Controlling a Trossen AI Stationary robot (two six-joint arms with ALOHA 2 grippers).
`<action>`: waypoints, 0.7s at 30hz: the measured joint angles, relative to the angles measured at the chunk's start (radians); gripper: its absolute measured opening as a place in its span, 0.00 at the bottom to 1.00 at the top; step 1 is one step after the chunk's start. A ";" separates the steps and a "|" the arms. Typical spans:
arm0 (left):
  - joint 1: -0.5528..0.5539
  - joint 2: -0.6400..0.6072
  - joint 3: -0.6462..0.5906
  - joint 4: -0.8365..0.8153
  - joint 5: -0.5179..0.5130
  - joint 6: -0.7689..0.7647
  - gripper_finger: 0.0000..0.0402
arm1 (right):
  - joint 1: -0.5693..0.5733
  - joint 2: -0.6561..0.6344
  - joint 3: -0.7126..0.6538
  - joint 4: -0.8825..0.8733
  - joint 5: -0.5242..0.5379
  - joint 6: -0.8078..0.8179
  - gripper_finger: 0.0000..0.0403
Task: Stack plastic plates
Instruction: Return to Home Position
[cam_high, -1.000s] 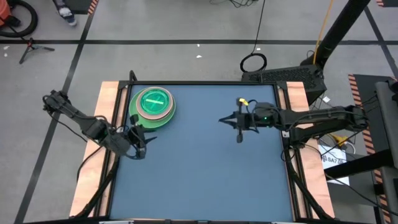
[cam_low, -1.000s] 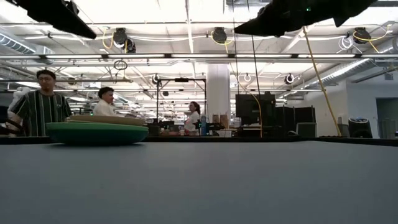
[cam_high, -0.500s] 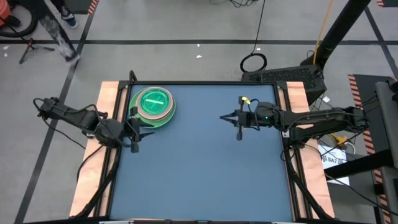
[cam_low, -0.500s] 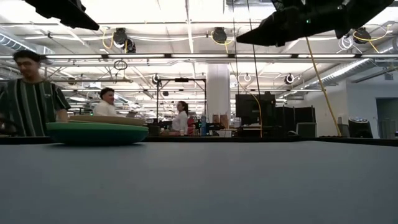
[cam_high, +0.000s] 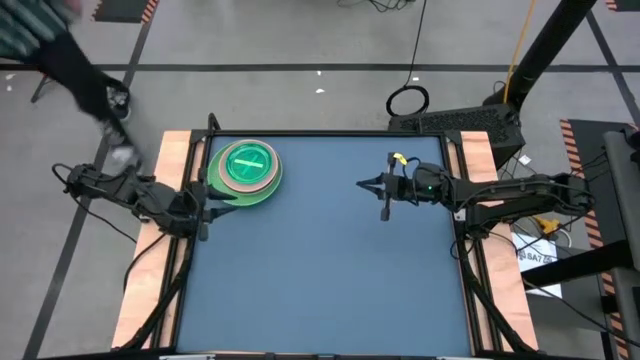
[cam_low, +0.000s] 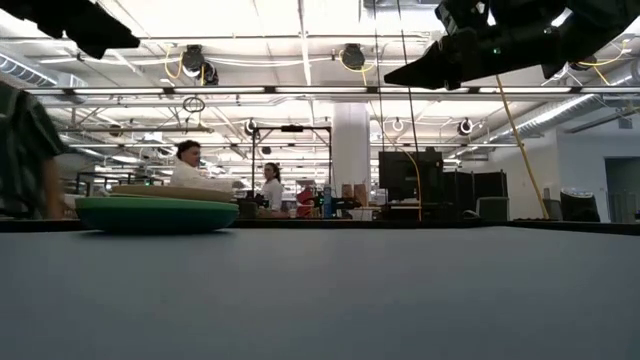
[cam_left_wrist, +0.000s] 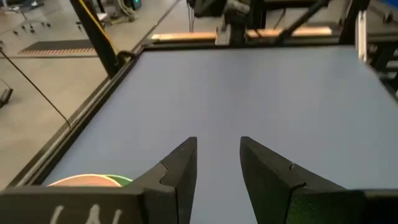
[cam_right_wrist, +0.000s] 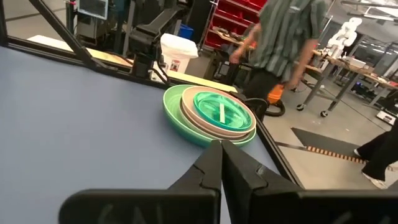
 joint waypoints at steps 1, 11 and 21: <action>0.000 -0.014 -0.001 -0.002 -0.001 -0.007 0.32 | 0.000 0.000 0.000 0.000 0.000 0.003 0.00; 0.000 -0.069 -0.064 0.037 -0.037 -0.107 0.32 | 0.000 0.000 0.000 0.000 0.000 0.010 0.00; 0.000 -0.070 -0.171 0.157 -0.039 -0.128 0.32 | -0.001 0.000 0.000 0.000 0.000 0.027 0.00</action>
